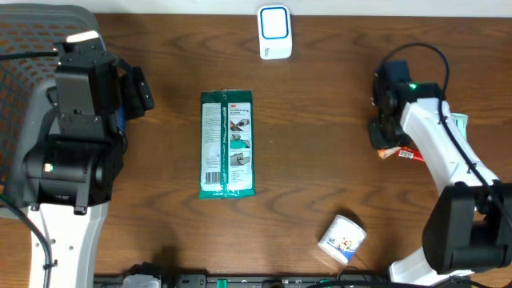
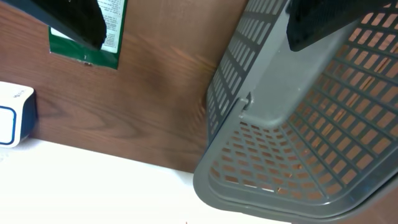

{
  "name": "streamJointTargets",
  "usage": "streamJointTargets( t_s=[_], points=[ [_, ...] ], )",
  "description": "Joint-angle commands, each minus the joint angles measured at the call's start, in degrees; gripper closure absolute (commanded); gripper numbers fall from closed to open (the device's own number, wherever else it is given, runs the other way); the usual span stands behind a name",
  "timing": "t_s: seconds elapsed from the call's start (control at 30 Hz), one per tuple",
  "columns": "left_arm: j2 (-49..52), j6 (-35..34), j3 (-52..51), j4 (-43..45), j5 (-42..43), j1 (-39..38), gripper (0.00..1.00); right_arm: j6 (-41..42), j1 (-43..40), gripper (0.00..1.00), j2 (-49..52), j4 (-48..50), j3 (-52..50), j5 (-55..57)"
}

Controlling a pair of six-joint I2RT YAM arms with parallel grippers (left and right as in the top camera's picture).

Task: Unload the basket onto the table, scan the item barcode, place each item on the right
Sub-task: 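Carry the Kleenex pack right and release it near the right edge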

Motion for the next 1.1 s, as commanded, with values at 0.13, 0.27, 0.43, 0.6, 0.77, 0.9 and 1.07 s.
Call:
streamJointTargets(
  t_s=[0.13, 0.27, 0.43, 0.6, 0.77, 0.9, 1.07],
  points=[
    [0.07, -0.5, 0.42, 0.02, -0.76, 0.13, 0.08, 0.94, -4.48, 0.16, 0.0, 2.32, -2.47, 0.44],
    [0.07, -0.5, 0.42, 0.02, -0.76, 0.13, 0.08, 0.96, -4.55, 0.01, 0.0, 2.78, -2.47, -0.72],
    [0.07, -0.5, 0.42, 0.02, -0.76, 0.13, 0.08, 0.96, -4.11, 0.01, 0.0, 2.73, -2.47, -1.84],
    [0.07, -0.52, 0.42, 0.02, -0.76, 0.13, 0.08, 0.94, -3.23, 0.01, -0.02, 2.78, -2.4, -12.52],
    [0.07, -0.5, 0.42, 0.02, -0.76, 0.13, 0.08, 0.96, -2.58, 0.01, -0.44, 2.45, -1.07, -25.51],
    [0.07, -0.52, 0.42, 0.02, -0.76, 0.13, 0.08, 0.98, -2.51, 0.01, -1.68, -1.57, 1.33, -38.8],
    [0.07, -0.52, 0.42, 0.02, -0.76, 0.13, 0.08, 0.98, -2.47, 0.01, -4.76, -11.17, 3.85, -47.43]
  ],
)
